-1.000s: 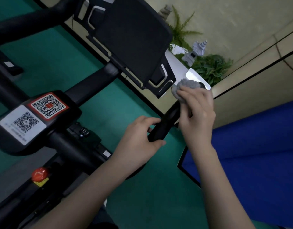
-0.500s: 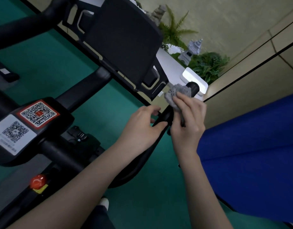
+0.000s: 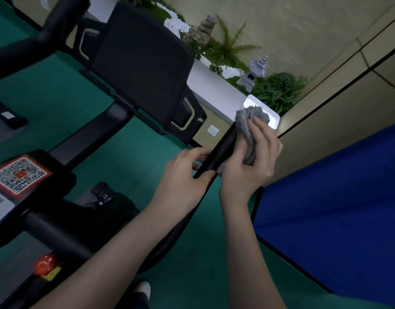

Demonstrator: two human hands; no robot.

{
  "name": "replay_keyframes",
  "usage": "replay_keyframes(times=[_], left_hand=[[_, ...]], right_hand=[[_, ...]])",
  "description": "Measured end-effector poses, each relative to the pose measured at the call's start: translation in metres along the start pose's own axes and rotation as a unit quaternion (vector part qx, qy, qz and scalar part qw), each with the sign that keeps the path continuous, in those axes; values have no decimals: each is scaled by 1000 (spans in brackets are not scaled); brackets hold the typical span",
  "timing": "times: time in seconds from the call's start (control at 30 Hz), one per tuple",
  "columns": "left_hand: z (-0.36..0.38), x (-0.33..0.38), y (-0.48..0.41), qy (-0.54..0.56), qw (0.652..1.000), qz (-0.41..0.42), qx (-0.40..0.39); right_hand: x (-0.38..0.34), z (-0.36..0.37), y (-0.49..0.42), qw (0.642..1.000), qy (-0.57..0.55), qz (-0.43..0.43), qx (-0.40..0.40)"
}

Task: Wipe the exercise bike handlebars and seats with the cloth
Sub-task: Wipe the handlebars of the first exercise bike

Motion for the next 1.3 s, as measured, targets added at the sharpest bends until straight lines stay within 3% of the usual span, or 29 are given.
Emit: replay_keyframes(times=[0.13, 0.27, 0.37, 0.5, 0.73, 0.9, 0.93, 1.0, 1.07, 1.1, 1.17, 1.3], left_hand=[[1, -1, 0, 5, 1000, -2, 2], [0, 3, 1, 25, 1000, 7, 7], [0, 4, 2, 31, 999, 8, 10], [0, 3, 2, 38, 999, 1, 12], [1, 4, 0, 57, 998, 1, 12], [1, 1, 0, 58, 998, -3, 10], [0, 0, 0, 60, 998, -5, 9], [0, 0, 0, 62, 998, -10, 5], [0, -1, 0, 63, 998, -14, 3], [0, -1, 0, 64, 998, -14, 3], [0, -1, 0, 67, 998, -12, 4], [-1, 1, -1, 68, 998, -13, 5]], right_hand=[[2, -3, 9, 997, -42, 62, 31], [5, -5, 20, 960, -146, 231, 64], [16, -1, 5, 895, -263, 356, 53], [42, 7, -14, 776, -413, 472, -67], [40, 7, 13, 675, -474, 545, -151], [49, 9, -34, 714, -463, 500, -160], [48, 9, -46, 735, -452, 473, -177], [45, 5, -69, 809, -378, 374, -249], [36, -1, -84, 881, -237, 221, -345], [31, -4, -87, 896, -174, 147, -381], [20, -9, -88, 899, -96, 40, -425], [13, 2, -102, 865, 3, -20, -502]])
Point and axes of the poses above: each hand's wrist, its own y-axis away from the middle knuckle, its own z-axis out of the palm, x = y × z, the point moved 3 cm from there along -y, towards the middle knuckle, and after that the axes turned 5 degrees about -x, right-handed, at the moved point
